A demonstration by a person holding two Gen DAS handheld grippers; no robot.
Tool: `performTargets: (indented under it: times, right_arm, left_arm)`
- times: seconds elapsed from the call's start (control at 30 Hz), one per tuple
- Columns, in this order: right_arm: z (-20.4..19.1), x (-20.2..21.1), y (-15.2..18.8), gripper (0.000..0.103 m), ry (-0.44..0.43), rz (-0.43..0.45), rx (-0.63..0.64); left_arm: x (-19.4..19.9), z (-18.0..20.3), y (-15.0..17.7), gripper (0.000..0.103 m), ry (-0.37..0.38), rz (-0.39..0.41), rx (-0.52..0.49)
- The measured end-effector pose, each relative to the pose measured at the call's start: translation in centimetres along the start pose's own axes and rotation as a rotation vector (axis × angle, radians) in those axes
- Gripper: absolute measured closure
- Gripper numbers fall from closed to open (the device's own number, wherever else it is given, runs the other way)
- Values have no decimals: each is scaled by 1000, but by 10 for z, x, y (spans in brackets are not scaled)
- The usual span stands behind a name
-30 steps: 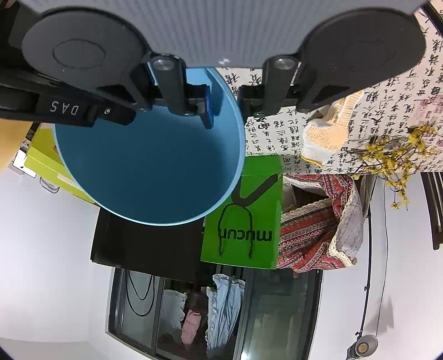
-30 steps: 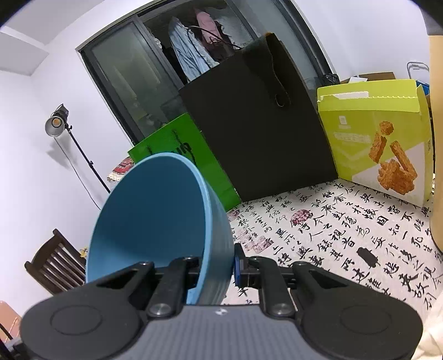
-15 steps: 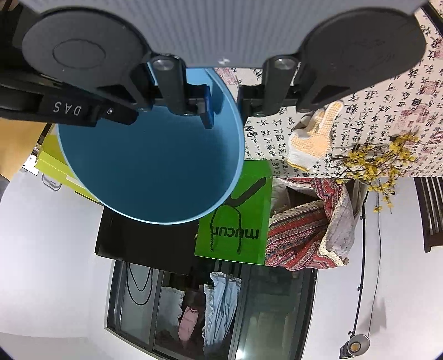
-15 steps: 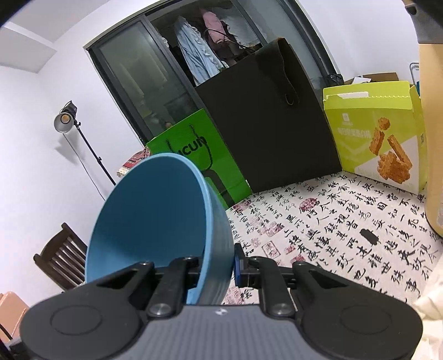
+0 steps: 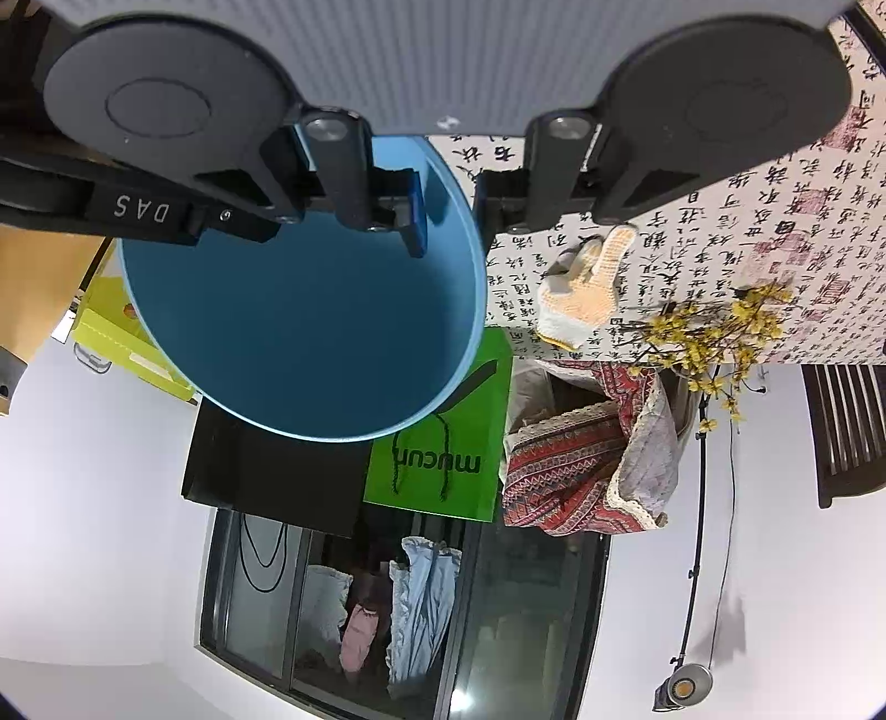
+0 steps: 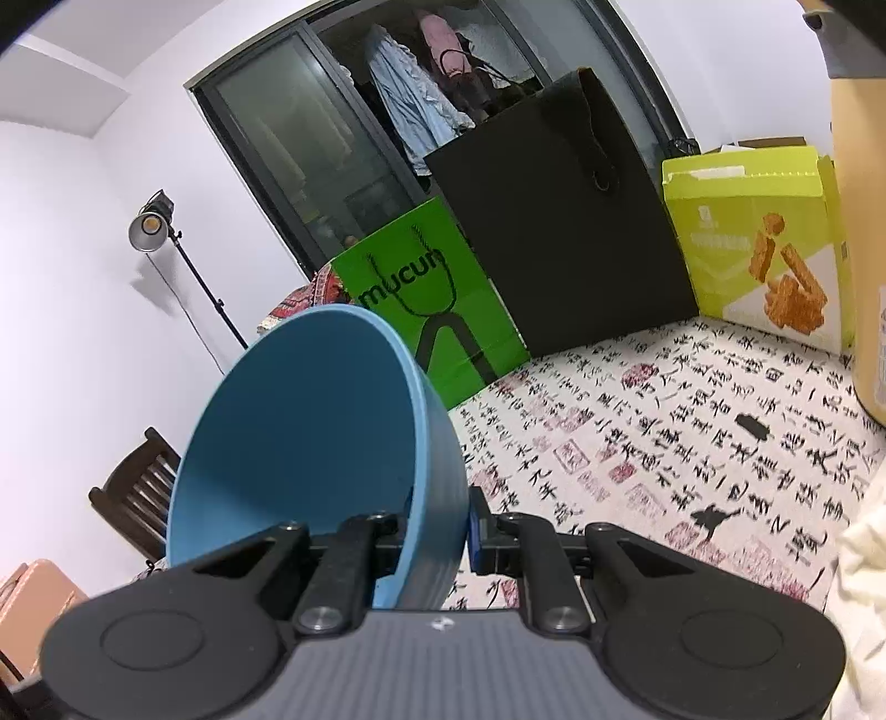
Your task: Organize plates and bowls
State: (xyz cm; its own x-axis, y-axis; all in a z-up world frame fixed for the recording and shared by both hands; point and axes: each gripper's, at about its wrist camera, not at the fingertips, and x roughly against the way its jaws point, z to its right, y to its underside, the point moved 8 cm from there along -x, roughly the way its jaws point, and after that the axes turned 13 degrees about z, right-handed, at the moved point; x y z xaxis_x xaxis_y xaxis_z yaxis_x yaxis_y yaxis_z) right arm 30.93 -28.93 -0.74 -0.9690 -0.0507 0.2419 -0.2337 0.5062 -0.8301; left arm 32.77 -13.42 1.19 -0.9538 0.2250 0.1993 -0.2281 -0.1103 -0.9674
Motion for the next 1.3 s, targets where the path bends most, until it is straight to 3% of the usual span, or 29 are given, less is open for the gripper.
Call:
performTargets:
  times: [0.77, 1.3]
  right_arm:
    - [-39, 18, 39, 89, -95, -17, 10]
    - [-64, 18, 58, 89, -167, -35, -35]
  left_arm:
    - [48, -48, 16, 86, -52, 3, 38]
    - [67, -72, 1, 86, -87, 37, 9]
